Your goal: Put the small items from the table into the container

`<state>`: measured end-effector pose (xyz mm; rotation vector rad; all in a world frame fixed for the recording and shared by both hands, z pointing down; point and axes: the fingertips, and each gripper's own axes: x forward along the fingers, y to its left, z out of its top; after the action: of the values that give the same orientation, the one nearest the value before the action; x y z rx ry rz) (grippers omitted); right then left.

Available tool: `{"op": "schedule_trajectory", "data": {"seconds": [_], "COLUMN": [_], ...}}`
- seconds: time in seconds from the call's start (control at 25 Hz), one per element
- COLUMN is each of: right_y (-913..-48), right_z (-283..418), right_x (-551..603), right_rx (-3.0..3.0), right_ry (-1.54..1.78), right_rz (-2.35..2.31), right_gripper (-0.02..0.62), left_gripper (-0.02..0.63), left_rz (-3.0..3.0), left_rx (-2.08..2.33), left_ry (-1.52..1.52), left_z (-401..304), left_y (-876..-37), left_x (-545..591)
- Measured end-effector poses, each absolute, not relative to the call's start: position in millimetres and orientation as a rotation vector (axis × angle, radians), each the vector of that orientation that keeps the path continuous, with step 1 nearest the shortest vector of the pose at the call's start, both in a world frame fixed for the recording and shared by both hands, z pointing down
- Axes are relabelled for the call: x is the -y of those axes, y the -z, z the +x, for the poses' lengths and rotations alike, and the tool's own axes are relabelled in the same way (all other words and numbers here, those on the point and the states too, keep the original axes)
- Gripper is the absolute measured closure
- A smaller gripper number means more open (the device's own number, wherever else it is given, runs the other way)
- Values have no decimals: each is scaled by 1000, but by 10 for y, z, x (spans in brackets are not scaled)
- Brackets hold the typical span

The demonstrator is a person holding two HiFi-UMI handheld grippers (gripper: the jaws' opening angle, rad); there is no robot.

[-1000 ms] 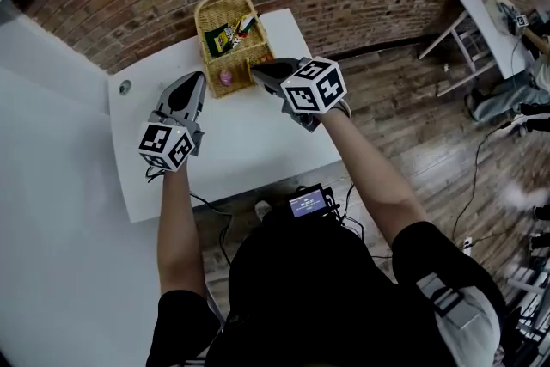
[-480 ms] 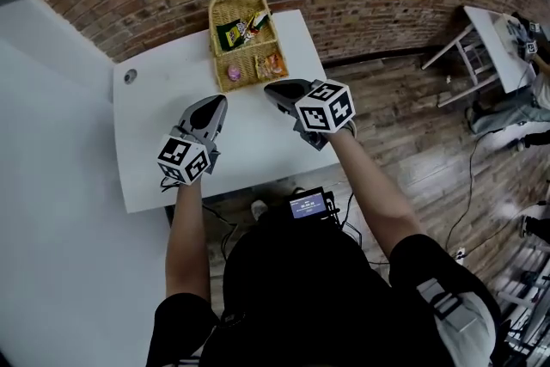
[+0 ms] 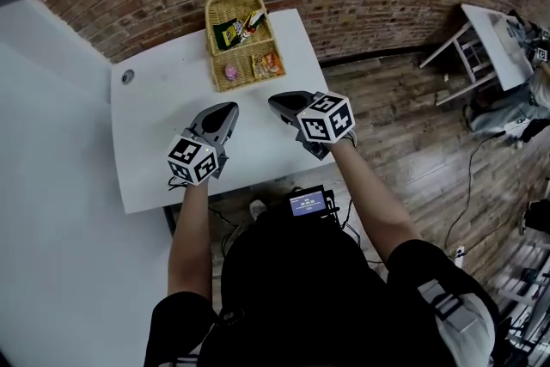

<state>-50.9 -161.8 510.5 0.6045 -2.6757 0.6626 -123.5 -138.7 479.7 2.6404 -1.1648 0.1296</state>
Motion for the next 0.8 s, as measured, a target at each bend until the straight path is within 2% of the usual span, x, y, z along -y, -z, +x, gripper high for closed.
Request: {"op": "schedule_trajectory", "data": {"seconds": [0.8], "right_y": [-5063], "right_z": [-453], "right_x": [1689], "right_rx": [2680], "right_ry": [-655], "right_rz": [602], "right_gripper": [584], "left_gripper": [600], "left_rz": [2594], "left_rx": [1129], "left_ry": [-150], "left_z": [-1152], "left_y": [-4927], "left_x": [1419]}}
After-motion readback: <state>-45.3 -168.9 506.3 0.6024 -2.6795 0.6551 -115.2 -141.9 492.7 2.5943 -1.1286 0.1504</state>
